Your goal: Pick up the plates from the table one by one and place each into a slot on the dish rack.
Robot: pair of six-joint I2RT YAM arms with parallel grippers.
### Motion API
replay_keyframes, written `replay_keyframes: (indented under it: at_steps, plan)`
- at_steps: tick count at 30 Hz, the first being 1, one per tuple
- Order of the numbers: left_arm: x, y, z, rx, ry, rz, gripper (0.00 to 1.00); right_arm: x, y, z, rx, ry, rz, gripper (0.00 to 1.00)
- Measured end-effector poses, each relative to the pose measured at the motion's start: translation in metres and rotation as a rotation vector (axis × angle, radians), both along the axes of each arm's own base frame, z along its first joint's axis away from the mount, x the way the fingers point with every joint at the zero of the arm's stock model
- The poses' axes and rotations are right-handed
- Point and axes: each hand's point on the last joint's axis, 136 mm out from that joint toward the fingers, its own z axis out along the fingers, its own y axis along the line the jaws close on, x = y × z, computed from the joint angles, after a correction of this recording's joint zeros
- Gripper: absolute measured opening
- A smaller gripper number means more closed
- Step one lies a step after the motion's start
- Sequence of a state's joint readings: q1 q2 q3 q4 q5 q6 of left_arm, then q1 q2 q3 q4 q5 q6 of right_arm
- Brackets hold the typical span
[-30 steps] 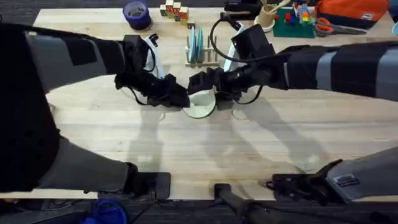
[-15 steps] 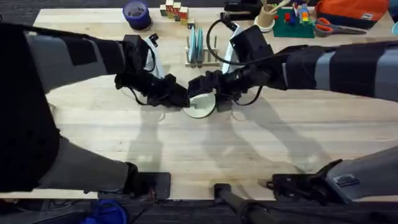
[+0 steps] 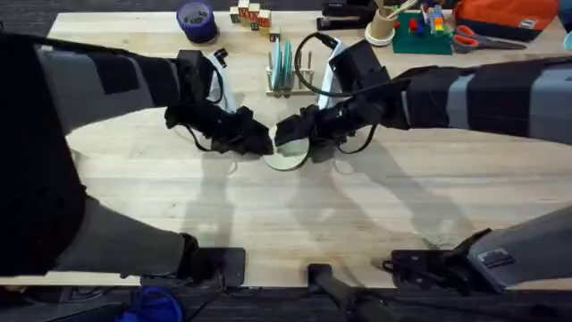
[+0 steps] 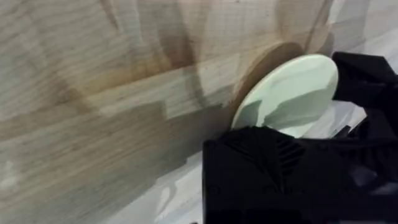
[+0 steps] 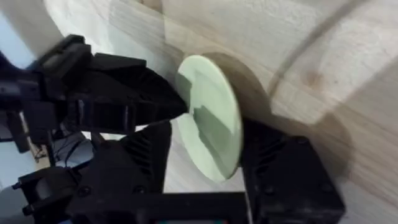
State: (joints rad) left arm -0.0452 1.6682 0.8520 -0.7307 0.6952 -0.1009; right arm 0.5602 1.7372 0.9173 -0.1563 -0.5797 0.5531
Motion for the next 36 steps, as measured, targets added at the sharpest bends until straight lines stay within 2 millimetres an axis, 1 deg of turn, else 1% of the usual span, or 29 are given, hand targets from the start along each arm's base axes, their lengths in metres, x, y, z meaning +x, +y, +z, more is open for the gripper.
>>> replay_keyframes:
  at_steps: [3,7,9,11,12,36]
  plan:
    - [0.0,0.0,0.0,0.0,0.0,0.0,0.04,-0.002,-0.001,-0.003,-0.005,0.014,0.001,0.495]
    - [0.0,0.0,0.0,0.002,0.001,0.0,0.04,-0.009,-0.002,-0.01,-0.013,0.051,0.004,0.248]
    - [-0.001,0.0,0.0,0.001,0.003,0.001,0.04,-0.014,-0.001,-0.008,0.008,0.083,0.009,0.131]
    - [-0.001,0.001,0.001,-0.004,0.008,0.006,0.04,-0.016,0.002,-0.003,0.034,0.095,0.018,0.054]
    - [-0.001,0.002,0.001,-0.006,0.01,0.01,0.04,-0.016,0.003,-0.001,0.04,0.094,0.019,0.042]
    - [-0.001,0.002,0.001,-0.008,0.012,0.01,0.04,-0.018,0.003,-0.001,0.046,0.103,0.023,0.033]
